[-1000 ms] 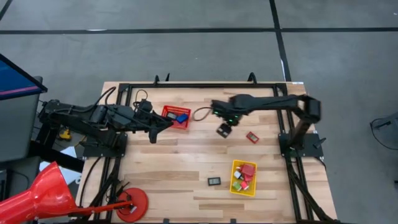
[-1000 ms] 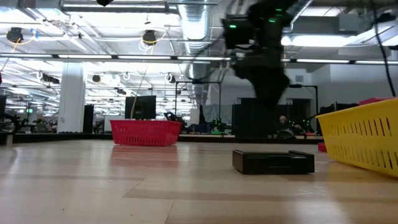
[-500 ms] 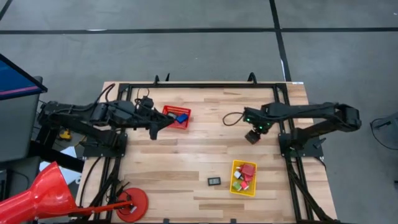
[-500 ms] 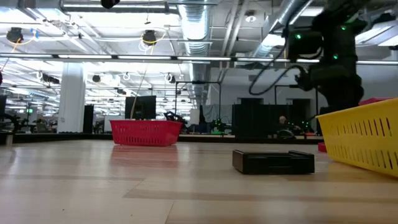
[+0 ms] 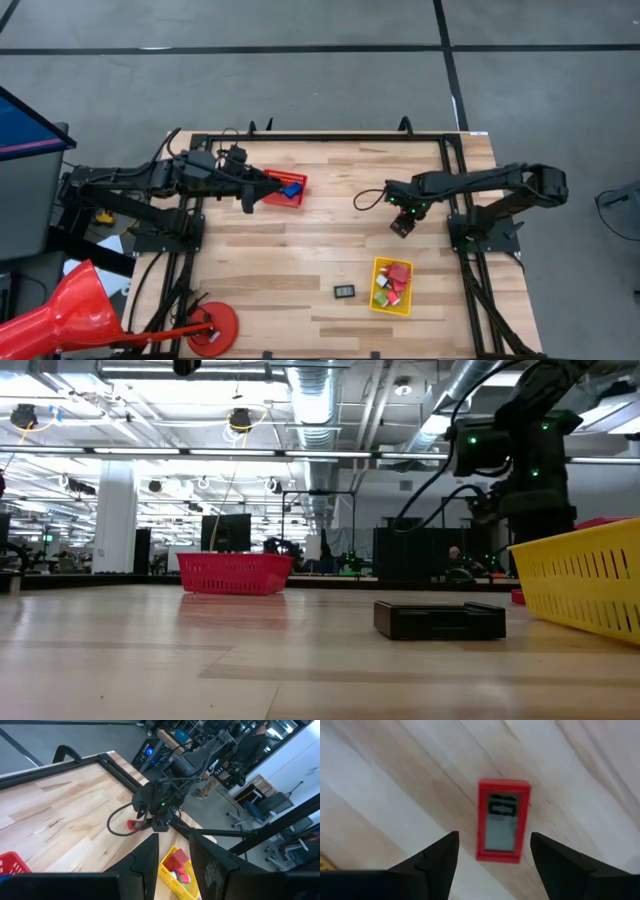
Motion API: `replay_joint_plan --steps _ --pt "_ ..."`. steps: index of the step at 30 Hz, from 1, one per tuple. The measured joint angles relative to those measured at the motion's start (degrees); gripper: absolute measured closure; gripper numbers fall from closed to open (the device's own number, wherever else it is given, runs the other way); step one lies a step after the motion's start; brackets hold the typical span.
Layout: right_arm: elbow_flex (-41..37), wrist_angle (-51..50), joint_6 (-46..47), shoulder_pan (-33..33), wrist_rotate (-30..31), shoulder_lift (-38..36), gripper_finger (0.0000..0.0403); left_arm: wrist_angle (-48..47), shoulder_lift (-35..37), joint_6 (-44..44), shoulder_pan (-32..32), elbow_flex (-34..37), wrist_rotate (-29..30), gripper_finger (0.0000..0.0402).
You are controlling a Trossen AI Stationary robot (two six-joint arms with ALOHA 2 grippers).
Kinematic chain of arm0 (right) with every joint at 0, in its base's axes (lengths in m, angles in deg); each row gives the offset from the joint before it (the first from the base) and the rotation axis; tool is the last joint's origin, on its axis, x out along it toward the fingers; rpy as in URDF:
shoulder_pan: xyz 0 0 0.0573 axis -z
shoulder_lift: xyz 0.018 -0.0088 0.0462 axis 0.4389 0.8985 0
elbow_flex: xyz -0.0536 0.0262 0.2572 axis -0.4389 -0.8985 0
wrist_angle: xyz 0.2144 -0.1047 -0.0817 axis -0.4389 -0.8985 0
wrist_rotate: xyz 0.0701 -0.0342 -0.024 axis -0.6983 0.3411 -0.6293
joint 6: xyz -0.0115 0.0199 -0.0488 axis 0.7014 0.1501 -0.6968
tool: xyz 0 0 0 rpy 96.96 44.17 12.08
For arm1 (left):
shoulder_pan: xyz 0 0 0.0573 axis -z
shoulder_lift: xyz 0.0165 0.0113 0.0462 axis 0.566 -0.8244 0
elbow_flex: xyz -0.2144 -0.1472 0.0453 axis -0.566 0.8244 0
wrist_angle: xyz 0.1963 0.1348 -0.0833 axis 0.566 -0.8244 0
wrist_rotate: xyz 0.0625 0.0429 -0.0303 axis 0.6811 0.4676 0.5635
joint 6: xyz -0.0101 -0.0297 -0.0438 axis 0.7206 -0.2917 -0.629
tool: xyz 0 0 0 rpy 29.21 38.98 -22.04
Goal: Pick & Place Office items
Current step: Put the red digital clock into the red basket
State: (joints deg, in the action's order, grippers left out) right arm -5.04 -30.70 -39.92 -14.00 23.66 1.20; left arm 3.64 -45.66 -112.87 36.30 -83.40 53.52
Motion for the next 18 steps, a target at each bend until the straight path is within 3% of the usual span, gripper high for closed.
replay_joint_plan --steps 11,18 --pt "0.02 3.03 -2.86 1.64 0.11 7.22 0.0162 0.01 0.00 -0.02 0.00 0.00 0.00 0.0298" --pt "0.11 3.66 -3.27 1.64 0.05 7.98 0.0162 0.00 0.01 -0.37 0.00 0.00 0.01 0.0298"
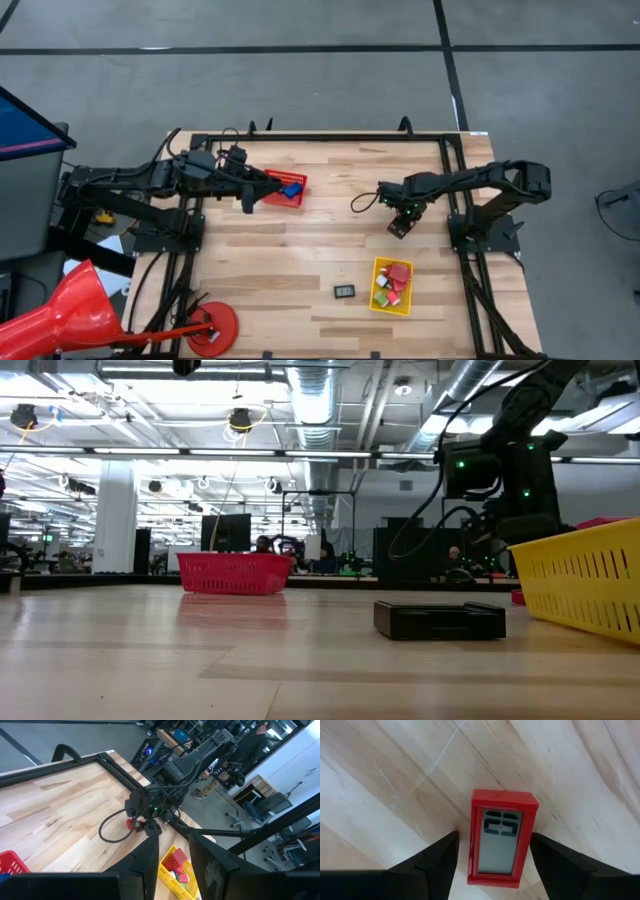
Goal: Pick & Place Office items
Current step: Put the red digital clock into the red basket
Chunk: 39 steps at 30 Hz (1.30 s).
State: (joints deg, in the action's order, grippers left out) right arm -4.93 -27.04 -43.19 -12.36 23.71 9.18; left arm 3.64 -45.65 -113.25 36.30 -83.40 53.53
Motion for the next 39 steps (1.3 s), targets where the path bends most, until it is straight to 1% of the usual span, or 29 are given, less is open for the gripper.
replay_joint_plan --steps 11,14,17,23,26,28,31,36,39 --pt "-0.05 0.20 0.38 0.37 -0.17 0.04 0.0163 -0.02 0.00 0.85 0.00 0.00 0.01 0.0298" --pt "-0.05 0.10 0.37 0.37 -0.17 0.04 0.0169 -0.02 0.01 0.87 0.00 0.00 0.02 0.0298" --pt "-0.05 -0.07 0.35 0.38 -0.15 0.06 0.0190 -0.02 -0.01 0.85 0.00 0.00 0.03 0.0298" --pt "0.07 -0.25 -0.22 0.39 -0.08 0.02 0.0253 -0.02 0.00 0.86 0.00 0.00 0.03 0.0298" --pt "1.41 0.60 -0.35 0.36 -0.82 0.21 0.0271 -0.02 -0.01 0.87 0.00 0.00 0.03 0.0298" --pt "3.70 1.13 -0.26 0.18 -1.68 0.35 0.0271 -0.02 0.01 0.87 0.00 0.00 0.05 0.0298" --pt "9.38 2.46 0.82 0.14 -4.20 0.28 0.0262 -0.02 0.00 1.03 0.00 0.00 0.05 0.0298" --pt "23.89 6.06 1.89 -0.55 -4.92 1.40 0.0265 -0.02 0.00 1.04 0.00 0.00 0.07 0.0298" --pt "33.76 8.09 1.36 -0.32 -5.06 5.30 0.0271 -0.02 0.01 1.16 0.00 0.00 0.09 0.0298"
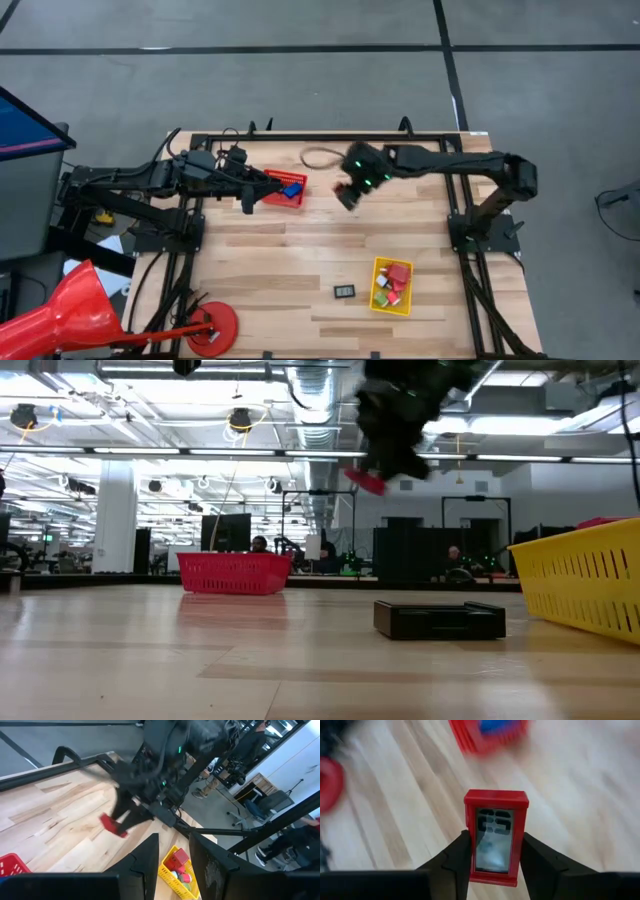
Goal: Pick & Place Office items
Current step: Put the red digital clock into the red basket
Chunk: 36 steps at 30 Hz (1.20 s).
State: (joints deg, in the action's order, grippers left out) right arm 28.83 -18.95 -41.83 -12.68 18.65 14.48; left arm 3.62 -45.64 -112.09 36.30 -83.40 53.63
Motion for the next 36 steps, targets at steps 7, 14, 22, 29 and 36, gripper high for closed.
replay_joint_plan --steps 7,14,22,29,36 --pt "22.29 0.68 -3.23 2.02 -3.21 16.06 0.0261 0.00 -0.02 0.04 0.02 0.00 0.00 0.0298" --pt "38.53 -0.85 -3.98 4.71 -9.98 32.83 0.0263 0.28 -0.01 0.07 0.13 0.00 -0.01 0.0298" --pt "48.24 -3.75 -4.16 5.37 -12.32 43.39 0.0261 0.31 -0.01 0.09 0.13 0.00 -0.26 0.0298" --pt "50.57 -4.08 -4.00 5.63 -12.23 46.32 0.0259 0.25 -0.02 0.10 0.13 0.00 -0.81 0.0298" --pt "50.48 -3.75 -3.98 5.54 -10.93 46.45 0.0225 0.26 0.00 0.38 0.14 0.00 -1.03 0.0298"
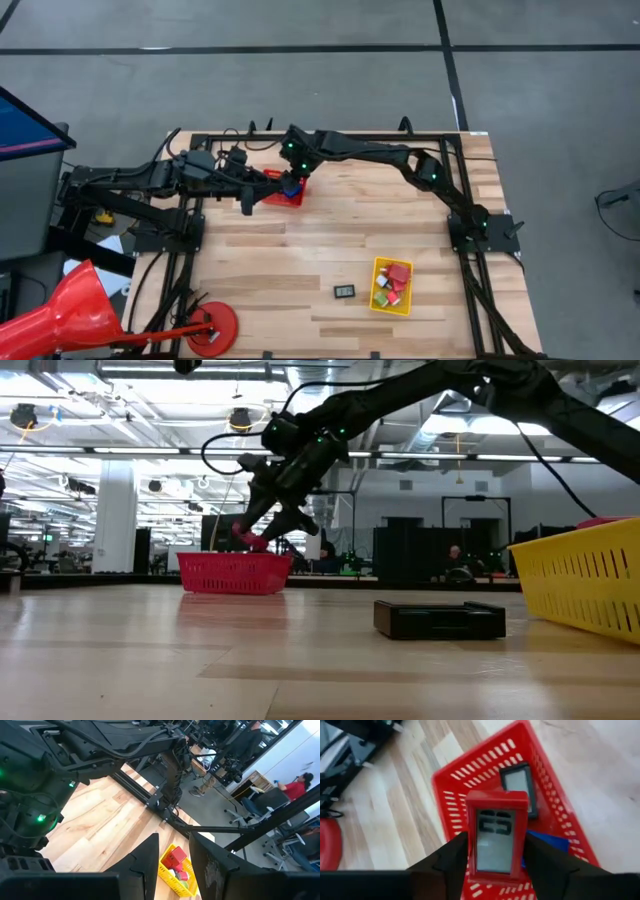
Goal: Pick & Place Office items
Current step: Put the red digital clock into the red basket, then put the black digital clock into the red basket
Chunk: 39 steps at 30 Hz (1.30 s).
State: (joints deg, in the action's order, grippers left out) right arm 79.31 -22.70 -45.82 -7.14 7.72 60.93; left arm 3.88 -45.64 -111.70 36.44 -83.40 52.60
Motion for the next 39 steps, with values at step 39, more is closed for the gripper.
replay_joint_plan --steps 39 --pt "-27.97 -22.19 -5.07 -22.15 15.97 -31.86 0.0143 -13.84 2.89 4.10 5.74 0.00 -0.02 0.0298"
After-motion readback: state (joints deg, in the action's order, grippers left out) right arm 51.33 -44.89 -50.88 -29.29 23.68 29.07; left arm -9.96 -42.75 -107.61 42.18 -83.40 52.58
